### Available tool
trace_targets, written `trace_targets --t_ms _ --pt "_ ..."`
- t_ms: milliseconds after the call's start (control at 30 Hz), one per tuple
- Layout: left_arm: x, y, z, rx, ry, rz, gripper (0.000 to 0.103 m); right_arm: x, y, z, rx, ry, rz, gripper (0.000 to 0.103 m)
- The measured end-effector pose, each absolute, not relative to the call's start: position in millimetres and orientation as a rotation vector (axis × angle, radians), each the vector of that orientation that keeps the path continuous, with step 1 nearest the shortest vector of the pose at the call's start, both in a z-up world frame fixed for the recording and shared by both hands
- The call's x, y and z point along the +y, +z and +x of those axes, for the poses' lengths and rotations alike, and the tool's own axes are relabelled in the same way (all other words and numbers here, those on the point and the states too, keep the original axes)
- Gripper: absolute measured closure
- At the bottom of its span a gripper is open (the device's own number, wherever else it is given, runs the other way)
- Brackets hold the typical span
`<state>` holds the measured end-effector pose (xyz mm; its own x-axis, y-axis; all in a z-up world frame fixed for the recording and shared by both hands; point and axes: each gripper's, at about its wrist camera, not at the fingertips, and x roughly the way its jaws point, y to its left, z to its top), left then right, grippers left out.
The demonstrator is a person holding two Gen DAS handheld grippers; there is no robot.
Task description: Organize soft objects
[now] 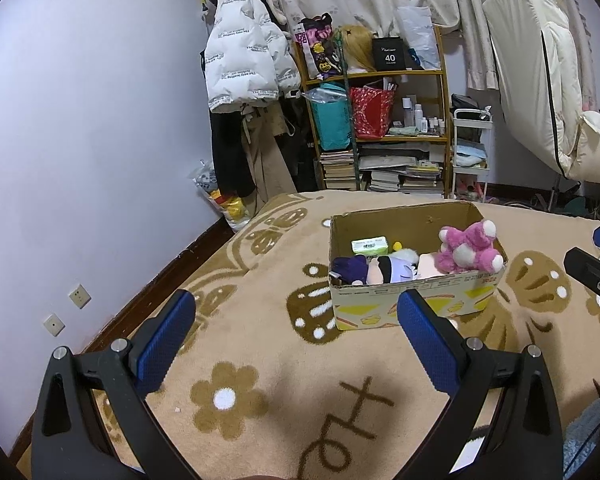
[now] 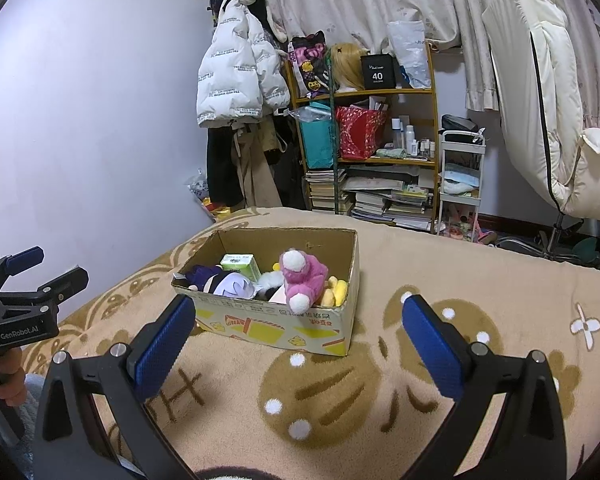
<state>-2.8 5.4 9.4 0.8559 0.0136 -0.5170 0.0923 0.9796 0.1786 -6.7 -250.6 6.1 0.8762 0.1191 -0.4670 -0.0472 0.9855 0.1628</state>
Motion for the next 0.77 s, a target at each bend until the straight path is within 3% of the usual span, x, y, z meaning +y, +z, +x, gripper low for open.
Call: trace_targets --t_ms 767 --pt "3.5 8.1 -5.2 0.541 -0.030 0.201 0.003 -250.0 7.5 -6.2 0.498 0.086 0.145 0.000"
